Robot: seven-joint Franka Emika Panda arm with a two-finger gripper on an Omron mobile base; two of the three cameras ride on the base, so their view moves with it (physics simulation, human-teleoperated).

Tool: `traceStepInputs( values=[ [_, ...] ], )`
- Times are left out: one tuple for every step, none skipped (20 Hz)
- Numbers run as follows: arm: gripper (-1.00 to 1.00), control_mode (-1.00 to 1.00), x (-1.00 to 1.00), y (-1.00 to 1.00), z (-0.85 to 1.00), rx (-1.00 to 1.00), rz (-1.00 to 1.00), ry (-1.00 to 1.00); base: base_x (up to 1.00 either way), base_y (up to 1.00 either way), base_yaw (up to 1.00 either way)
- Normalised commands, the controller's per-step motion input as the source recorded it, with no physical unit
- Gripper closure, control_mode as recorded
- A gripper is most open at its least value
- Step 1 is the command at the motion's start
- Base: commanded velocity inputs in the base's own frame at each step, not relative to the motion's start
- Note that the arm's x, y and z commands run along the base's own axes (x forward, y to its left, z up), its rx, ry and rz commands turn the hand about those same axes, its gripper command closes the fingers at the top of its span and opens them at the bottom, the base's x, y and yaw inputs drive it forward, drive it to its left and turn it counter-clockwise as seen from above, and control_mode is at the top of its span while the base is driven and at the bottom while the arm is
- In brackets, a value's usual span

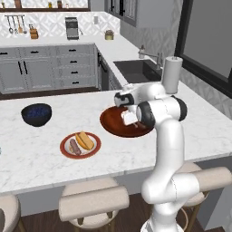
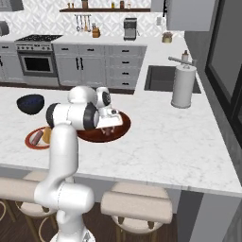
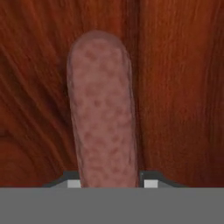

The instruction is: Place one bun and one sausage from the bowl on each plate.

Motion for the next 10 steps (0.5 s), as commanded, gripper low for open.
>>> traceStepInputs(
  values=[
    [1.0,-1.0,-0.3,0.06,0.51,0.0,0.0,-0.05,0.0,0.0,0.0],
    [1.0,-1.0,-0.37,0.0,0.6,0.03,0.0,-0.1,0.0,0.0,0.0],
    [1.0,-1.0,-0.51,0.0,0.69,0.09,0.0,-0.15,0.0,0.0,0.0],
    [1.0,-1.0,-0.53,0.0,0.69,0.1,0.0,-0.19,0.0,0.0,0.0],
    [1.0,-1.0,-0.54,0.0,0.73,0.13,0.0,-0.19,0.0,0.0,0.0],
    [1.0,-1.0,-0.56,0.0,0.79,0.17,-0.01,-0.21,0.0,0.0,0.0],
    [1.0,-1.0,-0.63,-0.02,0.82,0.2,-0.01,-0.22,0.0,0.0,0.0],
    [1.0,-1.0,-0.77,-0.14,0.84,0.25,-0.01,-0.24,0.0,0.0,0.0],
    [1.0,-1.0,-0.91,-0.26,0.81,0.33,0.0,-0.3,0.0,0.0,0.0],
    [1.0,-1.0,-1.0,-0.26,0.77,0.36,0.0,-0.37,0.0,0.0,0.0]
  ],
)
